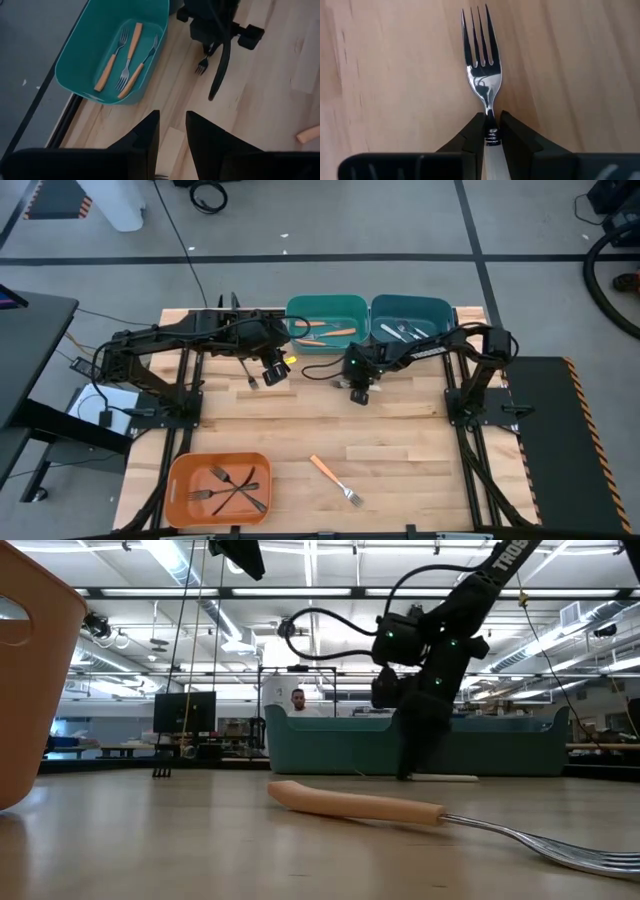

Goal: Sort silverware by color (type)
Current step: Put the white fork into the blue bin

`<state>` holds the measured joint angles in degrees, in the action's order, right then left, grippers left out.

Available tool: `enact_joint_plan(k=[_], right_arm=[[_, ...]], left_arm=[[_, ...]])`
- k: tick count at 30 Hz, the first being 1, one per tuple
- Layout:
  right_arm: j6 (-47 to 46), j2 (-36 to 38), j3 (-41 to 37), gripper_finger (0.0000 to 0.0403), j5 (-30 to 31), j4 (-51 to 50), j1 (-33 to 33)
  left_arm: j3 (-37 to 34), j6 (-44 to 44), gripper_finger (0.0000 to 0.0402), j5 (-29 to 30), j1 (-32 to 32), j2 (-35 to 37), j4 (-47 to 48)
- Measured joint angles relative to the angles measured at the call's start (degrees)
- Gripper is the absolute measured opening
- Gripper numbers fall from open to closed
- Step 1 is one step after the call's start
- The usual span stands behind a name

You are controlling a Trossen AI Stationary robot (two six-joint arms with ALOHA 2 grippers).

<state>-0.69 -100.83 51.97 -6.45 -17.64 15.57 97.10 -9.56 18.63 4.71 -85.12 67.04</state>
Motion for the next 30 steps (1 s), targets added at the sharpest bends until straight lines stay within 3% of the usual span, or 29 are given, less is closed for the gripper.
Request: enact_joint_plan(k=[12,25,30], right_arm=[[-8.72,5.84,-0.78,0.0068,-1.21,-25.69,-0.54],[-10.16,11.84,-0.51,0.0069,-0.86,-22.59,-0.5],[-10.29,11.88,-0.49,0.0041,-0.73,-22.86,-0.39]], left_arm=[[0.0,0.37,0.0105,0.0,0.0,0.0,0.0],[0.0,2.75,0.0105,0.0,0.0,-0.02,0.0],[0.0,2.93,0.0105,0.0,-0.01,-0.01,0.0]])
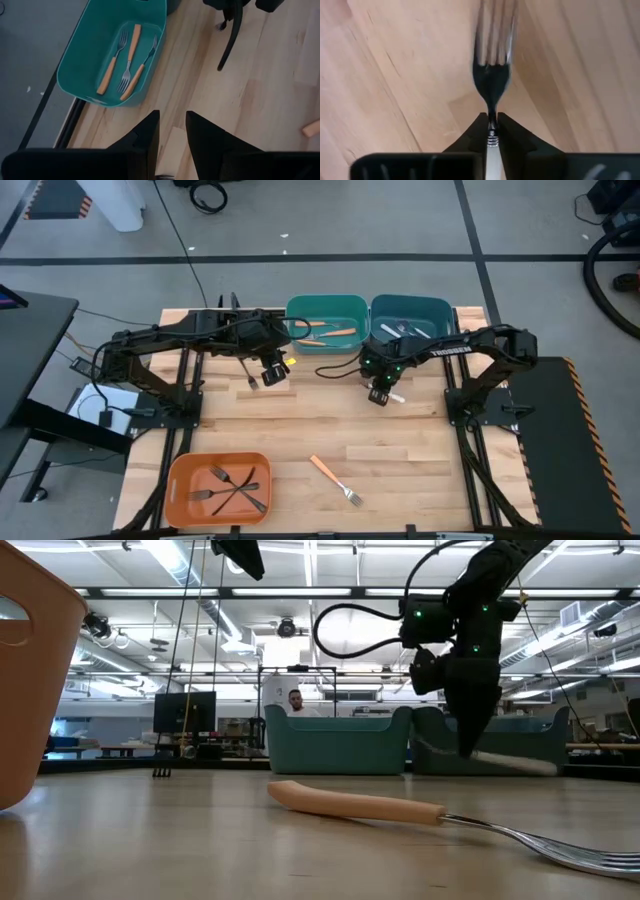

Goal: Sort silverware by color (type)
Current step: Put the white fork into the blue bin

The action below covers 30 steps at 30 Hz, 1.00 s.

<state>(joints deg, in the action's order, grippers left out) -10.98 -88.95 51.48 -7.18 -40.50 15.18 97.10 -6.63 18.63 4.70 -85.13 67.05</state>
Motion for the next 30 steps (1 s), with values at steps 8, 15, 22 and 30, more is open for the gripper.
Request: enact_joint_plan(k=[8,15,22,30], right_arm=[[0.49,0.0,0.04,0.0005,0.28,0.03,0.01],[0.62,0.04,0.42,0.0002,0.38,-1.36,0.01],[8.11,1.88,10.91,0.0002,8.36,-16.74,0.66],[12.74,8.57,16.67,0.0001,22.77,-19.35,14.36]], left_arm=[[0.0,1.39,0.0105,0.0,0.01,0.0,0.0],[0.0,1.49,0.0105,0.0,0.01,-0.01,0.0],[0.0,1.58,0.0105,0.0,0.11,-0.01,0.0],[0.0,2.92,0.0105,0.0,1.5,-0.01,-1.06]])
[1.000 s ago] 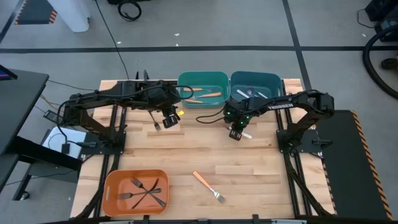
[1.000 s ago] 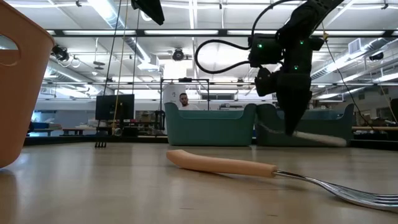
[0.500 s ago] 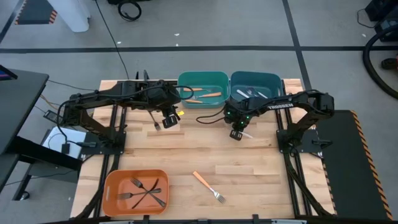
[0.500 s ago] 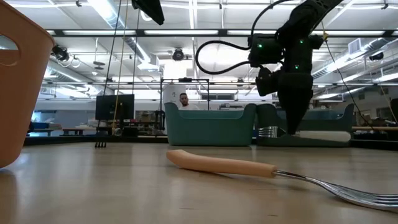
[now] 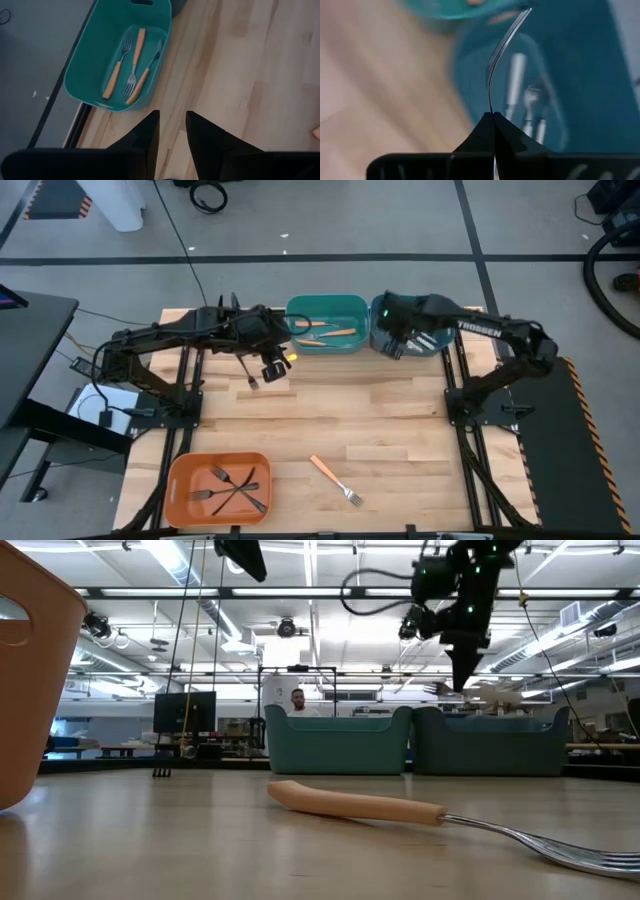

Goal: Sort silverware by color (type)
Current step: Put the white fork into the blue bin, then put the black fork into the orange bin

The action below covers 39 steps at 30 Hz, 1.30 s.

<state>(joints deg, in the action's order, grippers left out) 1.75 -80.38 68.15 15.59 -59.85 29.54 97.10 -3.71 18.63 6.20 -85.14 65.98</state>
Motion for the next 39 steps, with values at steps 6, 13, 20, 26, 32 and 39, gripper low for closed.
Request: enact_joint_plan(k=[6,13,20,26,32,39], right_arm=[[7.52,-2.87,-1.91,0.0016,-1.58,8.22,11.94],[8.53,-7.88,-1.98,0.0067,-0.48,7.46,14.8],[7.32,-7.25,-1.19,0.0104,2.64,3.7,13.56],[0.97,-3.7,3.47,0.0106,1.79,-4.35,11.58],[-5.17,0.89,5.75,0.0106,-0.71,-5.8,8.95],[-10.26,4.72,5.78,0.0106,-3.27,-5.83,6.81]], left_arm=[[0.0,1.9,0.0105,0.02,1.59,0.0,-1.65],[0.0,2.06,0.0105,0.01,3.34,0.0,-1.91],[0.02,1.19,0.0105,0.02,5.89,0.0,0.9],[-1.54,-2.26,0.0105,0.06,8.68,-1.3,6.17],[-12.32,-5.49,0.0105,-0.04,11.2,-1.5,4.15],[-24.41,-32.7,0.0105,-0.06,13.84,-1.44,-0.22]])
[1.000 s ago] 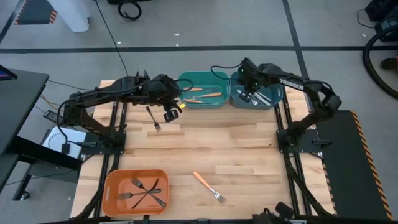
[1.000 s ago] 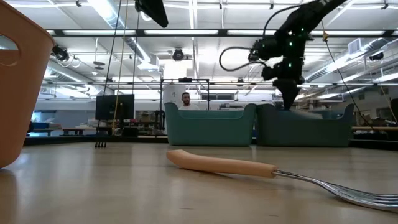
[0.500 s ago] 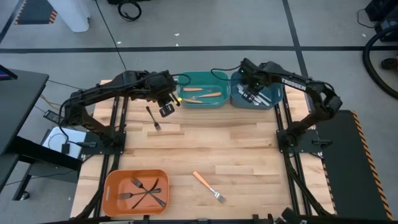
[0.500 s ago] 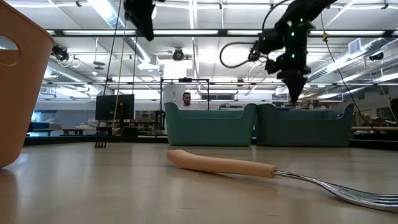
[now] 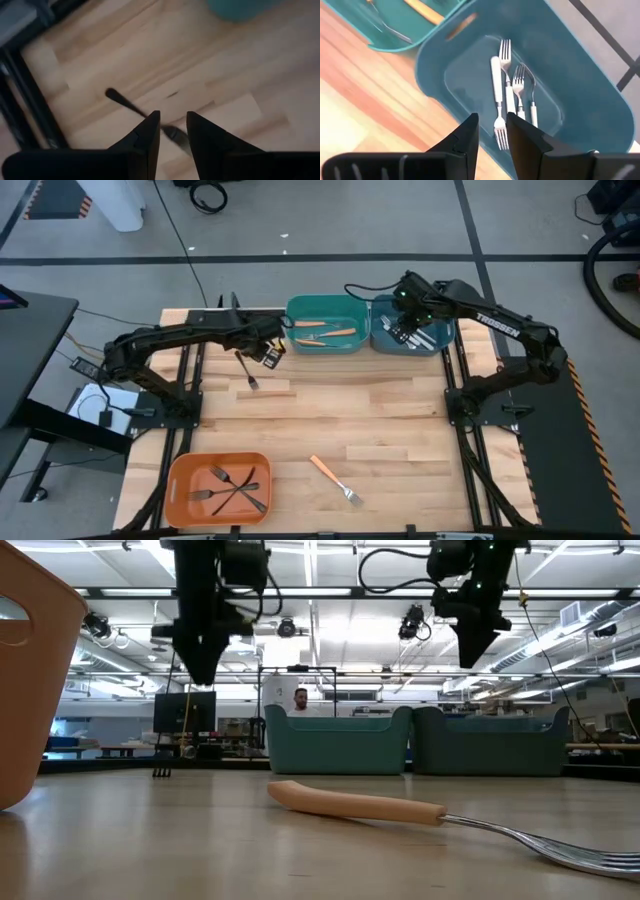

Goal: Sort silverware by color (type)
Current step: Put the black fork into the orange bin

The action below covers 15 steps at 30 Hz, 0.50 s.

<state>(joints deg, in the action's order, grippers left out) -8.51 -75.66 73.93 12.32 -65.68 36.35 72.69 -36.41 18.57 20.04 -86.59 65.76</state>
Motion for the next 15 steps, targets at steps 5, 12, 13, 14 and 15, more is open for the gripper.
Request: enact_joint_plan(k=[5,12,13,14,15], right_arm=[[-0.42,0.66,0.0,0.0106,-0.02,0.6,-1.05],[-0.39,0.66,0.0,0.0106,-0.09,0.93,-2.13],[-0.38,0.66,0.0,0.0106,-0.11,0.93,-2.27],[-0.38,0.66,0.0,0.0106,-0.13,0.93,-2.45],[-0.38,0.66,0.0,0.0106,-0.13,0.93,-2.63]], left_arm=[[-8.59,-10.95,0.0105,-2.04,2.06,0.0,-8.5],[-17.64,-22.89,0.0105,-5.69,4.89,0.0,-12.85],[-18.58,-23.56,0.0105,-5.73,5.2,0.0,-13.35],[-19.63,-24.63,0.0105,-5.8,5.57,0.0,-14.24],[-20.68,-25.82,0.0105,-5.99,5.89,0.0,-15.18]])
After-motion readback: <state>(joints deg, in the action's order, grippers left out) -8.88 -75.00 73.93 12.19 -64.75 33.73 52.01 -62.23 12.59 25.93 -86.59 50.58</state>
